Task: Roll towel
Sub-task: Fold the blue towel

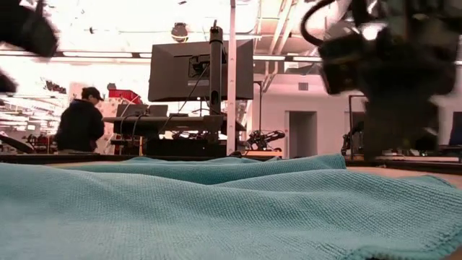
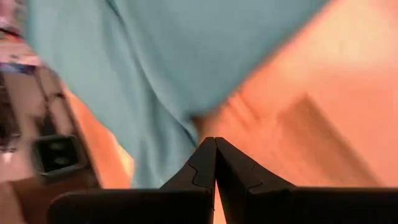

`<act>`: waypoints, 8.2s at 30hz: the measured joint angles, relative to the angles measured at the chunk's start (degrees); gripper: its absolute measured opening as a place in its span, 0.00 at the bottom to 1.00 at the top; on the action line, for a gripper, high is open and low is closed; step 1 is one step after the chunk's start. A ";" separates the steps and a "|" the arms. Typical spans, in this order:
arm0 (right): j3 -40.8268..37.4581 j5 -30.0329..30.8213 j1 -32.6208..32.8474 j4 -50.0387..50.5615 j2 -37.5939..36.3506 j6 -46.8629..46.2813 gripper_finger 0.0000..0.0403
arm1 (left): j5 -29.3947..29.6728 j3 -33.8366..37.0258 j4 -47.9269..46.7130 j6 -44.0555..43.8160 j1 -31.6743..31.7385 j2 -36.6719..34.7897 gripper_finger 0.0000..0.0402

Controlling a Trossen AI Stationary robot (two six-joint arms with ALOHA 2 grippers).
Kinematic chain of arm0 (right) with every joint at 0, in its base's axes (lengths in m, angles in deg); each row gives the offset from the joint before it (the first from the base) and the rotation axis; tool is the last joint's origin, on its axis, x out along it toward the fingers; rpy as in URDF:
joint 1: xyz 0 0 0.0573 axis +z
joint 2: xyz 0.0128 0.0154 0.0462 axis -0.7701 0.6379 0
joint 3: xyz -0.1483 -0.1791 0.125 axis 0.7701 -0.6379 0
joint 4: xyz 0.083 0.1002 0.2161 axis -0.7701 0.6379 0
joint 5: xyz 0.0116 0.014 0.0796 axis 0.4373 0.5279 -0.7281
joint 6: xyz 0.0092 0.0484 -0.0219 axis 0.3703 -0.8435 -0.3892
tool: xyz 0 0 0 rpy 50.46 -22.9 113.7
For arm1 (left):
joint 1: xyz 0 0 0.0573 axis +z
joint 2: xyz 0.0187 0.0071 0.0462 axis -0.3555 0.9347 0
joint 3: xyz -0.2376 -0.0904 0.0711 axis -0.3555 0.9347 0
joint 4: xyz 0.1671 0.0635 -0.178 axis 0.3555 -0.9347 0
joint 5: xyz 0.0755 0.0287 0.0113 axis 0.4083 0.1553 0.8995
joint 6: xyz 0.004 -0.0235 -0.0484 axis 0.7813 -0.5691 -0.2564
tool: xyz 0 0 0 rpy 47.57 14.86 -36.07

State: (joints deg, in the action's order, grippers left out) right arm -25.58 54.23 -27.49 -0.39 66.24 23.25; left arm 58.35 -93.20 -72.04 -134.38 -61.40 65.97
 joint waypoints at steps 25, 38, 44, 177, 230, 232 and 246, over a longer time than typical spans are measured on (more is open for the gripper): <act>37.56 -25.71 -59.33 21.59 25.61 34.05 0.00 | -2.54 -2.14 5.45 45.30 52.52 -2.71 0.40; 50.76 -25.57 -64.22 37.36 35.04 43.88 0.00 | -3.12 -2.10 11.96 47.29 55.10 12.89 0.40; 50.76 -28.50 -64.14 38.78 37.30 45.72 0.00 | -3.49 -2.10 12.16 47.05 55.10 14.93 0.40; 24.27 25.29 18.14 10.86 22.98 46.68 0.51 | 8.97 -42.26 -3.22 3.44 -14.01 41.48 0.56; 23.11 21.85 19.84 14.40 22.85 48.48 0.14 | 8.90 -42.32 -4.45 1.99 -17.36 44.82 0.22; 23.11 21.19 19.84 14.56 22.85 46.08 0.07 | 8.14 -42.32 -4.26 1.68 -17.49 44.78 0.11; 24.35 17.51 21.53 19.93 14.92 33.62 0.00 | 6.21 -53.06 -18.04 3.29 -18.86 41.16 0.00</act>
State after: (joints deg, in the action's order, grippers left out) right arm -1.23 71.74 -5.96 19.54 81.15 56.87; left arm 64.57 -146.27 -90.08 -131.09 -80.26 107.14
